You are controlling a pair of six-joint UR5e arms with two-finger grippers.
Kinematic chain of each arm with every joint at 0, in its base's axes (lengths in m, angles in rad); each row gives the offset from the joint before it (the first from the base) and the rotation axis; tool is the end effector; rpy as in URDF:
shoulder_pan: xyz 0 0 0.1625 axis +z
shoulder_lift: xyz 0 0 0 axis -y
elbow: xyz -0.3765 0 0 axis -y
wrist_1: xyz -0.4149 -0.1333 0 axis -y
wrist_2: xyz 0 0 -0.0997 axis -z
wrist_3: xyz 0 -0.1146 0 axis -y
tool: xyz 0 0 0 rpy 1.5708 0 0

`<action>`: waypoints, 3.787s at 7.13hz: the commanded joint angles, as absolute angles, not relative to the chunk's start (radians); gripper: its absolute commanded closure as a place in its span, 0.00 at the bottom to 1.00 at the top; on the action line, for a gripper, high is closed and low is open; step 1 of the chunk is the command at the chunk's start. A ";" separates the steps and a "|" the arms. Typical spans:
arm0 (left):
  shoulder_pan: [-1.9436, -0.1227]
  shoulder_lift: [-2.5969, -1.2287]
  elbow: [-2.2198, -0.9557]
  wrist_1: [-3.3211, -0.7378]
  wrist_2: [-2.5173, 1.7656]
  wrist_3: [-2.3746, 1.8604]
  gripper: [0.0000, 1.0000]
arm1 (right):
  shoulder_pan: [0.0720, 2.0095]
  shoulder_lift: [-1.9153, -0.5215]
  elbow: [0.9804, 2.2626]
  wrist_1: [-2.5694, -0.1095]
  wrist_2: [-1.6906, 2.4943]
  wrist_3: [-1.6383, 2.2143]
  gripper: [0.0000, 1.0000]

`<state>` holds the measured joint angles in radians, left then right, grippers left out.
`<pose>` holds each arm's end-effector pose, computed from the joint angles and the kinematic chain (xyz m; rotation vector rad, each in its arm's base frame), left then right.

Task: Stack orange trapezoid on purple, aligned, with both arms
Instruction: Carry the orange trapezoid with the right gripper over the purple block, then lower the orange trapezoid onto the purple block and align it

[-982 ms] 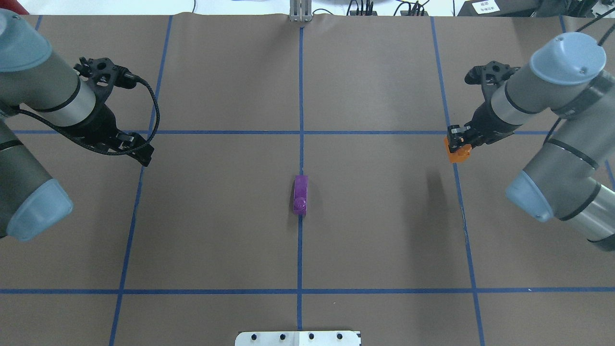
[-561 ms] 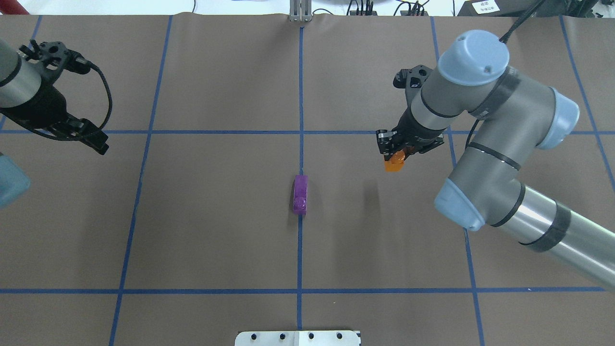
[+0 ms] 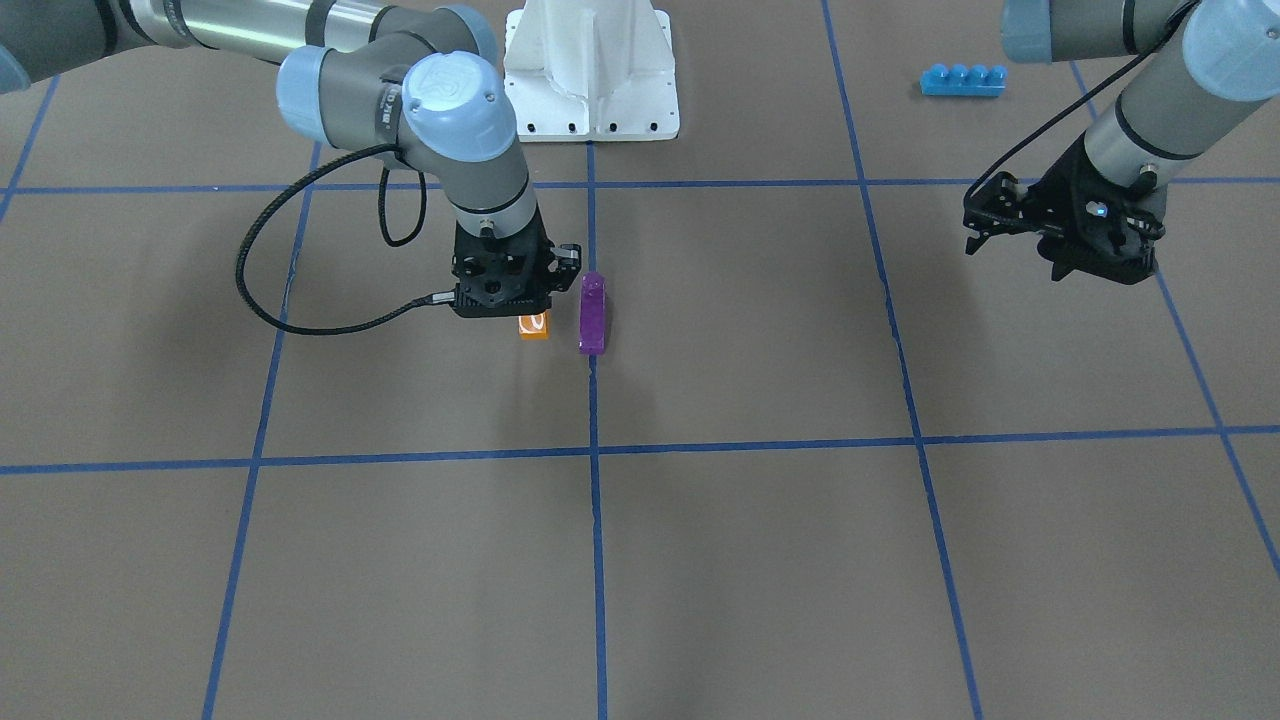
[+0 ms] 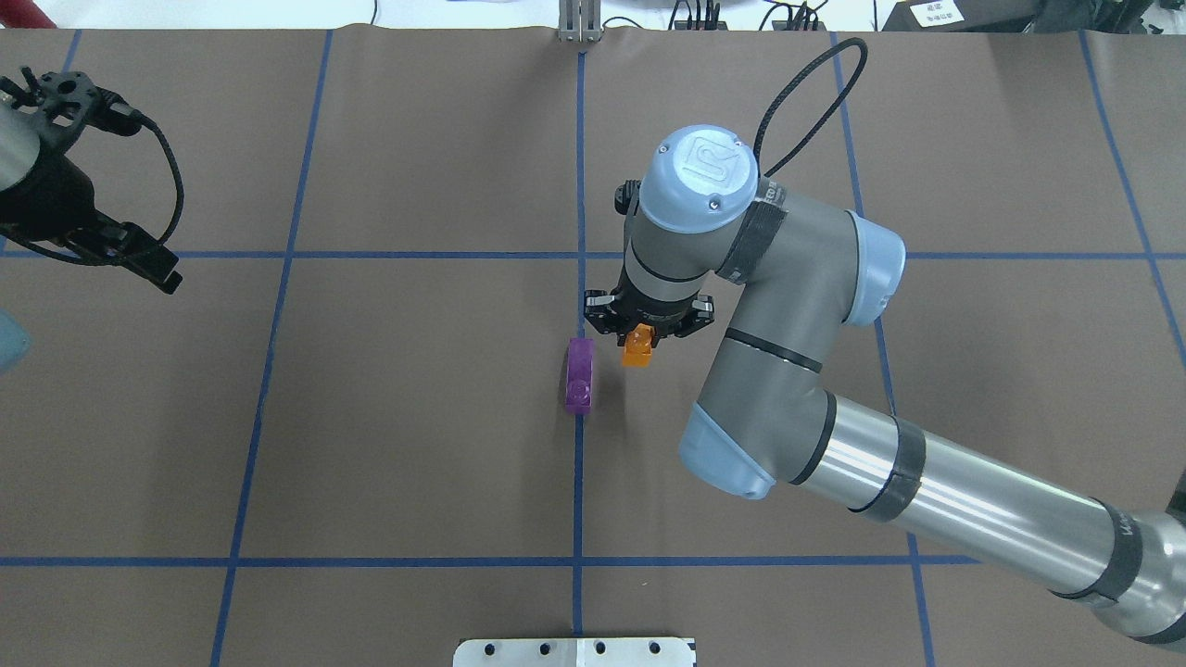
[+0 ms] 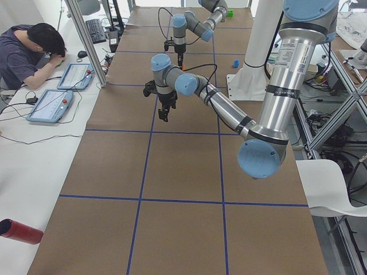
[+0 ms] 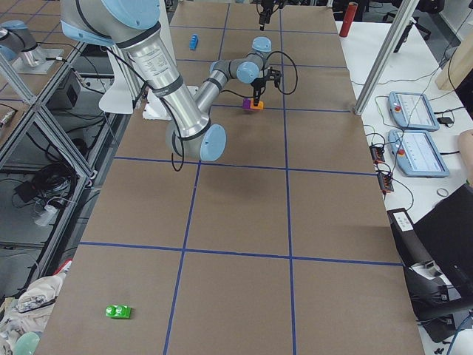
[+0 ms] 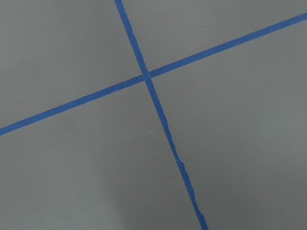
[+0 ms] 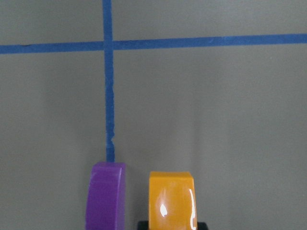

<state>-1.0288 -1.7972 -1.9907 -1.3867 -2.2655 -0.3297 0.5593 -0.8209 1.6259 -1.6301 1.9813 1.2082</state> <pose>0.2294 -0.4972 0.3139 0.1145 0.8093 0.3609 -0.5373 -0.4397 0.1485 -0.0234 -0.8315 0.0322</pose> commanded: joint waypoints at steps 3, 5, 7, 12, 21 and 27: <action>-1.026 -1.796 -1.987 -1.387 -2.266 -0.336 0.00 | 0.448 -0.741 1.618 -1.717 1.815 1.313 1.00; -1.026 -1.796 -1.985 -1.388 -2.266 -0.337 0.00 | 0.437 -0.744 1.620 -1.717 1.807 1.318 1.00; -1.025 -1.796 -1.986 -1.387 -2.266 -0.337 0.00 | 0.434 -0.744 1.618 -1.717 1.793 1.315 1.00; -1.023 -1.798 -1.985 -1.388 -2.266 -0.337 0.00 | 0.434 -0.741 1.618 -1.713 1.779 1.304 1.00; -1.023 -1.798 -1.983 -1.388 -2.266 -0.337 0.00 | 0.434 -0.744 1.597 -1.664 1.770 1.304 1.00; -1.023 -1.798 -1.983 -1.388 -2.266 -0.339 0.00 | 0.422 -0.742 1.600 -1.671 1.735 1.316 1.00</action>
<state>-1.0230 -1.7978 -1.9834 -1.3882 -2.2657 -0.3390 0.4258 -0.7423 1.6021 -1.6704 1.7472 1.3159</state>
